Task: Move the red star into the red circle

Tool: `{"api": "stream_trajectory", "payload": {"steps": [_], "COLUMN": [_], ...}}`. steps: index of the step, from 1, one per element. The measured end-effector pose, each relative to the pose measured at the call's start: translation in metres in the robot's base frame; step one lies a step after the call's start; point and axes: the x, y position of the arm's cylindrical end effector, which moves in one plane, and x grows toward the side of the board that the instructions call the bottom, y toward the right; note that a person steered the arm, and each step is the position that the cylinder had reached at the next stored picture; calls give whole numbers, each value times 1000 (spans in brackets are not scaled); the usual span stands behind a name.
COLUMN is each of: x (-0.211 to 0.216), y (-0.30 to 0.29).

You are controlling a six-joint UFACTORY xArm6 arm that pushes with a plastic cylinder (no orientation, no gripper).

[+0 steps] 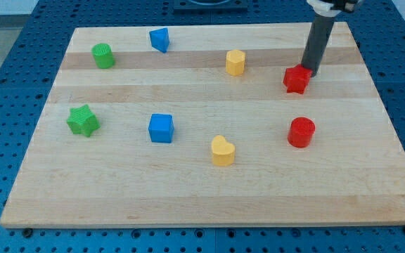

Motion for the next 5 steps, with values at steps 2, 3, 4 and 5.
{"api": "stream_trajectory", "payload": {"steps": [2, 3, 4, 5], "x": [44, 10, -32, 0], "y": [-5, -5, -5, -32]}}
